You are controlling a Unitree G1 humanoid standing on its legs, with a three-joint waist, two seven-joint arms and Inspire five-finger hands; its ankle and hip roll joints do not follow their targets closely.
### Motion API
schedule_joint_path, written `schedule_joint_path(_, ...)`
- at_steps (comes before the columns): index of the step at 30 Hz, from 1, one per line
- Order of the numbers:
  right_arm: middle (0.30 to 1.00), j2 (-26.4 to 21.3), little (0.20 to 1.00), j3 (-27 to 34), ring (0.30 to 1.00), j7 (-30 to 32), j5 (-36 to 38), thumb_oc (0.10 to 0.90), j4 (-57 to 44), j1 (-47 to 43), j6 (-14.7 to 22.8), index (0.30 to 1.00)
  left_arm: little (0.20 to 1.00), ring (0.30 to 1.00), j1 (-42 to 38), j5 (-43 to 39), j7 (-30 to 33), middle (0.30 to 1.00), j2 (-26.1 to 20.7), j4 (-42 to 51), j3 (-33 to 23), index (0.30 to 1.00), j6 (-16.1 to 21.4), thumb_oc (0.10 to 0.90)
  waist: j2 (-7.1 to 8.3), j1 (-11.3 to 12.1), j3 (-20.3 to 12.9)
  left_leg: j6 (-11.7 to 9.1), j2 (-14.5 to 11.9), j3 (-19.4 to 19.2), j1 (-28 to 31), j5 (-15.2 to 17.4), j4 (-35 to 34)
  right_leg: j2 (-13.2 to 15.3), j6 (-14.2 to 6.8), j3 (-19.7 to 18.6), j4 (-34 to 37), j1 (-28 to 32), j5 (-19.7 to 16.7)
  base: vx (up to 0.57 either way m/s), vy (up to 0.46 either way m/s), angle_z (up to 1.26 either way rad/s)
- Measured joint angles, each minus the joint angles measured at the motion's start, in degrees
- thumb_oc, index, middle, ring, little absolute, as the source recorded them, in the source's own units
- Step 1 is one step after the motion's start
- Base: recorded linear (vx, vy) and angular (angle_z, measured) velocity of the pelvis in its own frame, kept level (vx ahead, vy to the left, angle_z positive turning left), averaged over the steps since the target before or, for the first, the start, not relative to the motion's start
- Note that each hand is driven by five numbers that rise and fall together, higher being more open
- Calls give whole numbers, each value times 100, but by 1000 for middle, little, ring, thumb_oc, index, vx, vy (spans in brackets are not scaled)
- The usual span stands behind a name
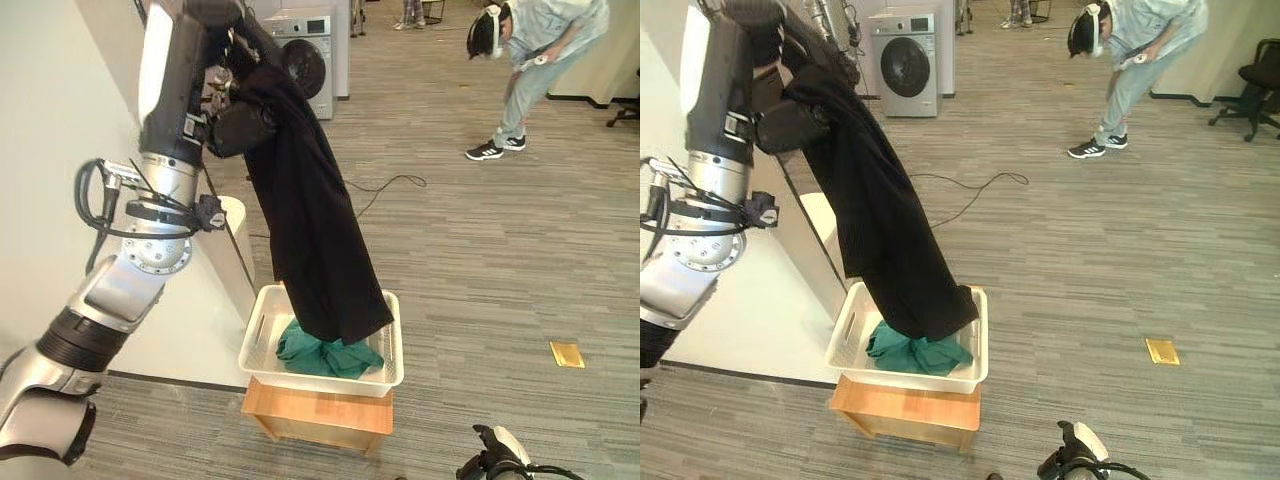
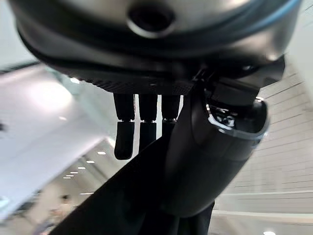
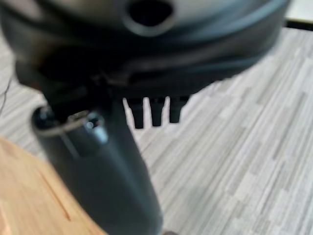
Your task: Pick up bed clothes into laundry basket.
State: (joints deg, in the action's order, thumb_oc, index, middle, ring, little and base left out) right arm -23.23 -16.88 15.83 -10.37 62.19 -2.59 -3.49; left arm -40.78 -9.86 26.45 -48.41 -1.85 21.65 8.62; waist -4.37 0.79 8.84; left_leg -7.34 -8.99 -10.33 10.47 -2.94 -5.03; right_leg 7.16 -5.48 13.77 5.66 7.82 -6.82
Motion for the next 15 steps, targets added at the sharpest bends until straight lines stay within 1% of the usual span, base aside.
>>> schedule_joint_path(2,900,8,900,-7,900,0,-23,800,-8,6,1,900,300,300,-4,88,-89,300,167,-468,-4,300,-52,400,2,-16,-7,3,9,-2,4,-1,0,4,-8,-2,0,5,-13,0,0,0)
schedule_joint_path(3,900,11,900,-13,900,0,-34,800,-10,9,1,900,300,300,-2,115,-114,300,290,-803,9,300,-207,400,17,-48,-3,7,18,-12,-18,2,0,2,-9,-9,-1,-39,-13,0,0,0)
schedule_joint_path(4,900,11,900,-14,900,1,-35,800,-10,4,-11,900,300,300,-22,185,-110,300,420,-1139,5,300,-213,400,17,-57,-25,9,27,-8,-64,1,1,3,-12,-3,-1,-69,-10,0,0,0)
schedule_joint_path(5,900,19,900,-16,900,-1,-35,800,-12,-22,-15,900,300,300,-13,204,-134,300,484,-1412,18,300,-358,400,24,-74,-25,10,14,-12,-111,-7,1,-1,-8,-5,-1,-117,-19,0,0,0)
schedule_joint_path(6,900,19,900,-16,900,-1,-35,800,-12,-22,-15,900,300,300,-12,205,-136,300,484,-1420,18,300,-363,400,24,-75,-25,10,15,-13,-112,-7,1,-1,-8,-5,-1,-117,-20,0,0,0)
schedule_joint_path(7,900,26,900,-19,900,-2,-36,800,-11,-47,-31,900,300,300,21,321,-315,300,564,-1578,96,300,-489,400,57,-149,-4,16,18,-6,-197,-22,2,-4,-6,0,-3,-192,-31,0,0,0)
schedule_joint_path(8,900,32,900,-22,900,-2,-36,800,-12,-62,-56,900,300,300,33,321,-363,300,570,-1679,118,300,-583,400,69,-172,4,16,14,-14,-198,-21,2,-7,-6,-5,-3,-197,-32,0,0,0)
schedule_joint_path(9,900,41,900,-17,900,15,-38,800,-12,-34,-64,900,300,300,5,343,-357,300,725,-1866,156,300,-627,400,98,-251,20,16,25,-25,-208,-20,2,-13,-12,-16,-5,-252,-36,-31,30,0)
schedule_joint_path(11,900,86,900,-26,900,82,-50,800,-9,-18,-83,900,300,300,-100,557,-315,300,1098,-2391,185,300,-645,400,110,-264,8,20,38,-12,-337,-22,1,1,-33,-11,-3,-360,-37,-16,10,-1)
schedule_joint_path(12,900,160,900,-88,900,73,-63,800,-7,-91,-87,900,300,300,-58,571,-352,300,1258,-2578,259,300,-771,400,125,-291,20,39,34,-28,-462,-55,2,15,-21,-16,-3,-477,-74,-39,22,-7)
schedule_joint_path(13,900,214,900,-105,900,82,-66,800,-16,-80,-85,900,300,300,-38,632,-384,300,1330,-2697,377,300,-823,400,147,-380,30,40,52,-49,-529,-63,2,7,-26,-52,-36,-559,-111,-44,33,-10)
schedule_joint_path(14,900,268,900,-151,900,78,-67,800,-15,-102,-83,900,300,300,-31,710,-444,300,1412,-2843,491,300,-886,400,166,-382,43,52,40,-64,-582,-74,2,12,-18,-58,-38,-624,-119,-43,29,-12)
schedule_joint_path(15,900,309,900,-181,900,83,-75,800,-18,-97,-84,900,300,300,-13,773,-496,300,1497,-2948,564,300,-916,400,197,-440,61,52,57,-101,-624,-74,2,12,-12,-92,-39,-691,-132,-38,31,-17)
